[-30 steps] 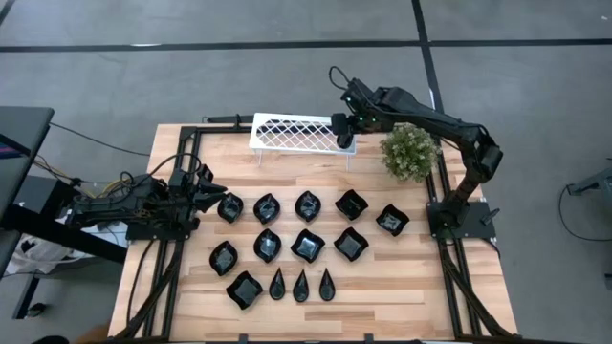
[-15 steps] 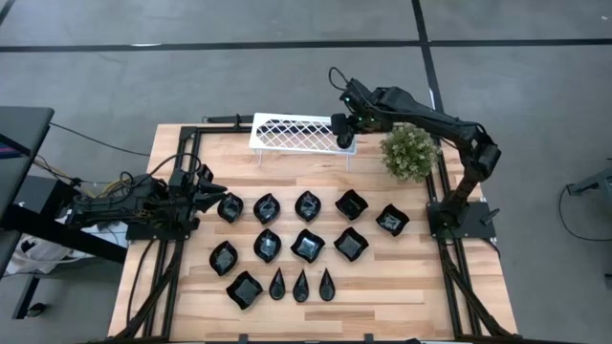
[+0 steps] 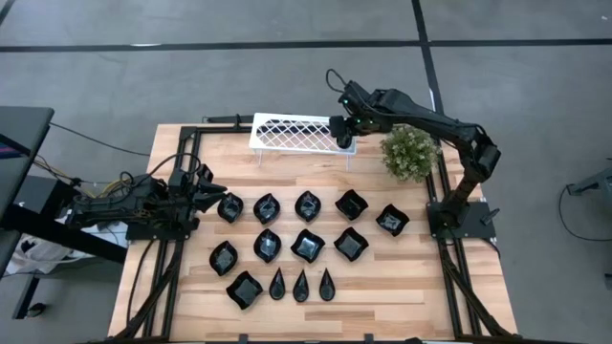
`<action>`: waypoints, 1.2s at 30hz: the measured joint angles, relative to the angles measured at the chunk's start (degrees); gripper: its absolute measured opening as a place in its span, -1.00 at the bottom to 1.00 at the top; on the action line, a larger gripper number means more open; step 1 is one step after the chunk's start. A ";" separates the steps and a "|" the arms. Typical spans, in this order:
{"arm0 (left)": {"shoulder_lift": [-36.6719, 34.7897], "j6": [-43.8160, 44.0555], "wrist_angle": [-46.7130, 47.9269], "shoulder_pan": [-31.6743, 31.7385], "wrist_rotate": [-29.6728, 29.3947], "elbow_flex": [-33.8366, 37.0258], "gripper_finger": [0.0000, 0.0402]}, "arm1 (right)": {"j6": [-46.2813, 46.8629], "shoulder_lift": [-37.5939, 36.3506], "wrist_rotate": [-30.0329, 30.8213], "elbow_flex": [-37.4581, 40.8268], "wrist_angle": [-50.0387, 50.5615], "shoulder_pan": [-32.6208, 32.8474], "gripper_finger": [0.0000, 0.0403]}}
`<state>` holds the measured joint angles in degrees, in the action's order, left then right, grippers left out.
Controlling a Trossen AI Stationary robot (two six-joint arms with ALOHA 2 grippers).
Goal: Pick & Place Mini shaped plates
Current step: Stack the black drop shaped plate on top of the black drop shaped plate on the shelf
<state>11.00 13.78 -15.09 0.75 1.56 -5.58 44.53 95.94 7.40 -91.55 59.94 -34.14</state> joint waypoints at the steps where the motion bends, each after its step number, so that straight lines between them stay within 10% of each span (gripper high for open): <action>1: 0.00 0.00 0.00 0.00 0.00 0.00 -0.59 | 0.00 0.00 0.02 0.00 -0.02 -0.02 -1.00; 36: 0.00 0.01 -0.44 0.00 -0.01 0.00 -0.59 | -0.25 0.00 1.65 0.00 -0.04 -0.10 -1.00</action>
<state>11.00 13.79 -15.53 0.75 1.55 -5.58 44.27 95.94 9.05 -91.55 59.90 -34.24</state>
